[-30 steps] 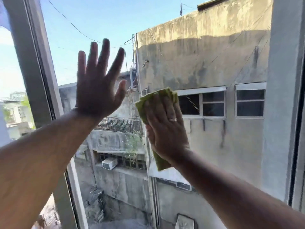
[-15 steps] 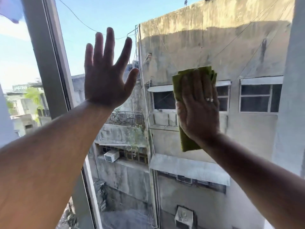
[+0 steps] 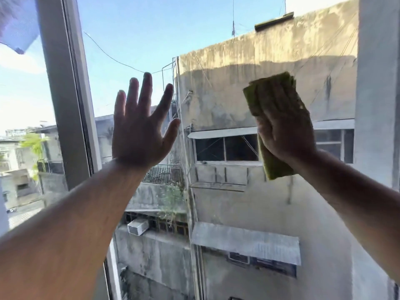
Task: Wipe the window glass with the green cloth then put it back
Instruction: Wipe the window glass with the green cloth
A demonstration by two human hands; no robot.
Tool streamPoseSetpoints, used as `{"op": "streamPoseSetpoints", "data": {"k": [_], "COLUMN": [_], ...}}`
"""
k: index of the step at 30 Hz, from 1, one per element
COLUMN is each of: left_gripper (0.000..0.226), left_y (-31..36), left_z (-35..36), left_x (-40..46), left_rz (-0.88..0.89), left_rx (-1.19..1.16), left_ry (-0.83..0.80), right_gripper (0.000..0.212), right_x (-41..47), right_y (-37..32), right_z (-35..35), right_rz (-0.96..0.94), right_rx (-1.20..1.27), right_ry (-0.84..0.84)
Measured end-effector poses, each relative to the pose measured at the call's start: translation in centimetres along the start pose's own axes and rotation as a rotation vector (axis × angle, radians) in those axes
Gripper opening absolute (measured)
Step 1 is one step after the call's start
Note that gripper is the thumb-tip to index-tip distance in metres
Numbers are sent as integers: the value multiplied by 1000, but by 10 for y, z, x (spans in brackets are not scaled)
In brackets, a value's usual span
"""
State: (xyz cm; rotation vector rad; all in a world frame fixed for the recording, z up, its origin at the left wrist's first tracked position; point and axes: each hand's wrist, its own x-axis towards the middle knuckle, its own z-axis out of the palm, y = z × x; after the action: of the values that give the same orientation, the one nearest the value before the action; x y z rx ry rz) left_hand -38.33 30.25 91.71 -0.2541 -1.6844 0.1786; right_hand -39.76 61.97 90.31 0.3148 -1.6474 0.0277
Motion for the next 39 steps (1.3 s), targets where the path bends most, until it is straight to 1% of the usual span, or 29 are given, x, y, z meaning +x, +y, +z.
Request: {"op": "streamPoseSetpoints", "data": {"k": [2,3,4,6,7,8,9,10,11,13,15,16,18,19,20,22,23,24,25,26,29,31,32,33,34,35,37,38,39], "left_gripper": [66,65,64,62,62,62,62,62,62,62,62,62,63,63,62,62,62,63,63,63,64,63,63,62,62,62,62,63,66], "left_y": [-1,-2,-3,-5,-6,-6,-6,-6,-5,-4,-3,-3,-3,-4,-4,-3,-2,-2,-2,-2,-2,-1,-1,-2,-2,-2,0,1,1], "left_z": [1,1,1,3,3,3,4,5,6,7,6,6,5,4,4,2,1,0,0,0,1,1,2,2,1,0,-4,-7,-10], "left_x": [-1,-3,-4,-3,-3,-3,-3,-3,-3,-2,-2,-1,-2,-3,-4,-4,-3,-2,-1,0,-1,0,0,0,-2,-4,-5,-5,-6], "left_rz": [2,3,6,15,13,9,6,4,3,-5,-6,-3,0,-2,-5,-10,-16,-21,-25,-26,-33,-26,-24,-24,-22,-15,6,13,20], "left_rx": [-4,-3,-1,4,6,6,6,9,14,23,28,32,25,15,3,-27,-43,-55,-59,-52,-30,-25,-21,-18,-14,-10,-24,-51,-82], "left_ry": [4,11,18,25,22,20,25,32,36,31,30,29,19,20,24,28,21,15,12,7,1,6,3,-2,-6,-7,-4,-8,-12], "right_gripper": [64,67,71,74,72,68,65,61,59,54,53,55,61,63,65,61,58,55,54,54,56,58,59,62,65,71,86,89,87], "right_x": [14,7,-10,-61,-85,-100,-104,-98,-86,-48,-8,7,15,7,-8,-48,-64,-68,-63,-51,2,20,18,9,-5,-23,-49,-53,-52], "right_y": [-38,-66,-96,-140,-143,-130,-108,-82,-56,-9,16,11,-27,-55,-81,-109,-101,-80,-53,-25,41,41,26,6,-17,-40,-69,-70,-67], "right_z": [8,16,24,34,34,32,28,26,22,13,4,3,12,20,29,37,34,29,23,18,4,-2,3,10,17,23,26,25,24], "right_rz": [140,104,-35,-457,-654,-799,-873,-872,-814,-600,-381,-265,-51,-39,-134,-515,-697,-821,-861,-816,-441,-234,-156,-125,-180,-316,-614,-693,-730], "right_rx": [29,35,50,91,75,40,8,-8,-13,18,33,32,57,89,123,133,97,62,32,6,-20,-14,-7,4,20,41,53,59,72], "right_ry": [79,100,77,-54,-120,-164,-184,-189,-178,-96,-4,37,122,142,123,-29,-112,-161,-169,-148,-68,-25,13,37,31,-13,-167,-217,-231]}}
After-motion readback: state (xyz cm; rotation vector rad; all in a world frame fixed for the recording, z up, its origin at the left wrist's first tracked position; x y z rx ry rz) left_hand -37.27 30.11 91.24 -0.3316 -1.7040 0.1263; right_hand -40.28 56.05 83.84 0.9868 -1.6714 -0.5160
